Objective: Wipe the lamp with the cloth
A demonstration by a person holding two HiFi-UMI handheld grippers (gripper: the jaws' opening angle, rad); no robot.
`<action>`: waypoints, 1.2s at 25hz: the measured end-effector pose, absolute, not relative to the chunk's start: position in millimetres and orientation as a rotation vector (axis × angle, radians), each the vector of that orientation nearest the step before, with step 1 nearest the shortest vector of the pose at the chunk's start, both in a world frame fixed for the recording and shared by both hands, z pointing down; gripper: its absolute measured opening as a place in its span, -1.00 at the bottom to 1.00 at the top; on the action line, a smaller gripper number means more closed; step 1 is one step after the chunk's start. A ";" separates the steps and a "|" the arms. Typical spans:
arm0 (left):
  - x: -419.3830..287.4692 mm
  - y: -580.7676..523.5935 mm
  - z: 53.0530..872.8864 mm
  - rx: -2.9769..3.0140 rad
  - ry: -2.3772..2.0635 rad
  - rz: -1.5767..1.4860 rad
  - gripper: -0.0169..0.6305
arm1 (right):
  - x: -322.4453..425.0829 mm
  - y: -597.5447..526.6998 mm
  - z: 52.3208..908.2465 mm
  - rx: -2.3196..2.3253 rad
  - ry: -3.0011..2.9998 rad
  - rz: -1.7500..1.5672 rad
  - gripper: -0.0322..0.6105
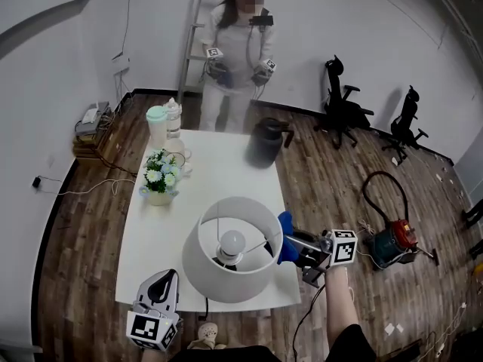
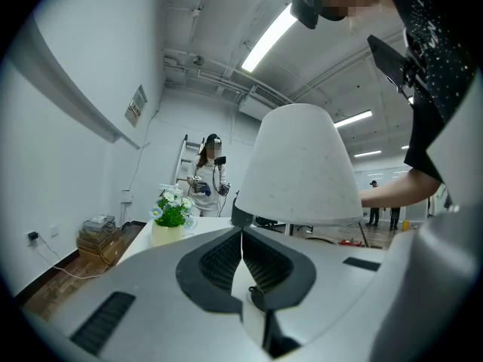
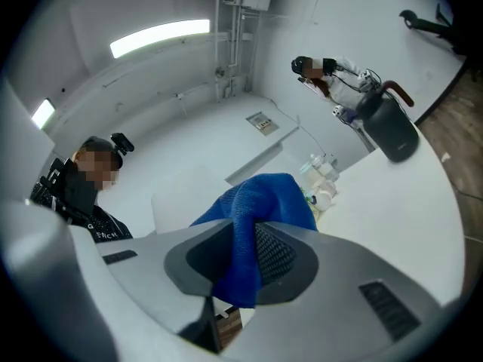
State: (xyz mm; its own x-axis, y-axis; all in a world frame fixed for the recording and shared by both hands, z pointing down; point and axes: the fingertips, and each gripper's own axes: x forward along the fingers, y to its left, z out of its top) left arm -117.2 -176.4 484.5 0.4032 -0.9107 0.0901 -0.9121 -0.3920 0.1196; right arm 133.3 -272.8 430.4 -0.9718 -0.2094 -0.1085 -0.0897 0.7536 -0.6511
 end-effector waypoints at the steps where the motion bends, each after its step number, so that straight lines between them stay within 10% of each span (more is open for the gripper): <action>1: -117.2 -176.5 483.9 2.502 -1.640 0.013 -0.91 | 135.6 -273.7 435.6 -0.238 2.772 -1.040 -0.67; 16: -125.9 -205.0 449.1 2.578 -1.688 0.009 -0.91 | 73.8 -304.8 260.8 0.421 2.838 -0.520 -0.67; 30: -135.6 -229.4 444.0 2.571 -1.696 0.039 -0.91 | 61.0 -327.8 376.3 0.478 2.842 -0.931 -0.67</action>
